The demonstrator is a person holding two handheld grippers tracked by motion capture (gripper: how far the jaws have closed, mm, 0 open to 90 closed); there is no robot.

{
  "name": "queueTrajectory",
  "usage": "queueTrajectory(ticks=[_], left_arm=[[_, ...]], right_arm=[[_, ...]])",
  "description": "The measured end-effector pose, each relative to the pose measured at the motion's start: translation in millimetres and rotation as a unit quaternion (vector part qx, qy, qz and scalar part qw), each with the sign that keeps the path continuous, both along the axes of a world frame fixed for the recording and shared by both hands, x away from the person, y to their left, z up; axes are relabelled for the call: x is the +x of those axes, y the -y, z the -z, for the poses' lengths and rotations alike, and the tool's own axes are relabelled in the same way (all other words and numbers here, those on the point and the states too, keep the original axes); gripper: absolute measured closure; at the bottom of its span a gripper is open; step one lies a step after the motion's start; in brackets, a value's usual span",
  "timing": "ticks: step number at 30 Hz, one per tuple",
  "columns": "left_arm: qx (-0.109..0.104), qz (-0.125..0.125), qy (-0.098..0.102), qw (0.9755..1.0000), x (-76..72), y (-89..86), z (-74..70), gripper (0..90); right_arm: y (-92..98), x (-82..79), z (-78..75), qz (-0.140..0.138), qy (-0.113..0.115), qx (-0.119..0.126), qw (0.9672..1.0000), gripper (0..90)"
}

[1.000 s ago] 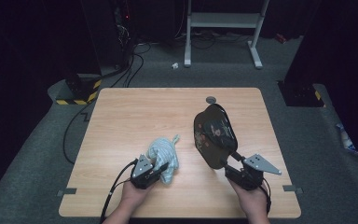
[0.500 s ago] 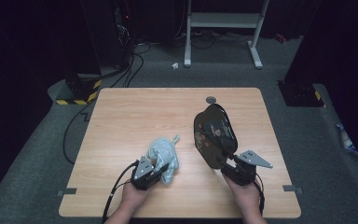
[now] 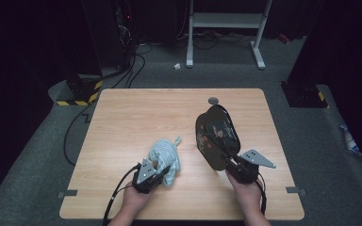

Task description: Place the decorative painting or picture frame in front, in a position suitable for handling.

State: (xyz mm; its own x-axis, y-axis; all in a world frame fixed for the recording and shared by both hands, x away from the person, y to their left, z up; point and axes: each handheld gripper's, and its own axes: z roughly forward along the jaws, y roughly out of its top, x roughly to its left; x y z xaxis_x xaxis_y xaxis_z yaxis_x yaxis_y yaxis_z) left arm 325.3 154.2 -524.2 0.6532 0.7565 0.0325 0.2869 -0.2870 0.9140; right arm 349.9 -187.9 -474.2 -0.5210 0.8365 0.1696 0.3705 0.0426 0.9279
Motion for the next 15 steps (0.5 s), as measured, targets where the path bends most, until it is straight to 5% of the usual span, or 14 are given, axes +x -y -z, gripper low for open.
queueTrajectory(ticks=[8, 15], left_arm=[[-0.002, -0.007, -0.013, 0.9999, 3.2, -0.5, 0.0, 76.5], [-0.007, -0.019, -0.022, 0.9995, 6.1, -1.9, -0.6, 76.8]], right_arm=[[-0.5, 3.5, -0.2, 0.002, 0.003, -0.001, 1.0000, 73.0], [1.3, 6.6, 0.3, -0.015, 0.006, 0.001, 0.9999, 80.2]])
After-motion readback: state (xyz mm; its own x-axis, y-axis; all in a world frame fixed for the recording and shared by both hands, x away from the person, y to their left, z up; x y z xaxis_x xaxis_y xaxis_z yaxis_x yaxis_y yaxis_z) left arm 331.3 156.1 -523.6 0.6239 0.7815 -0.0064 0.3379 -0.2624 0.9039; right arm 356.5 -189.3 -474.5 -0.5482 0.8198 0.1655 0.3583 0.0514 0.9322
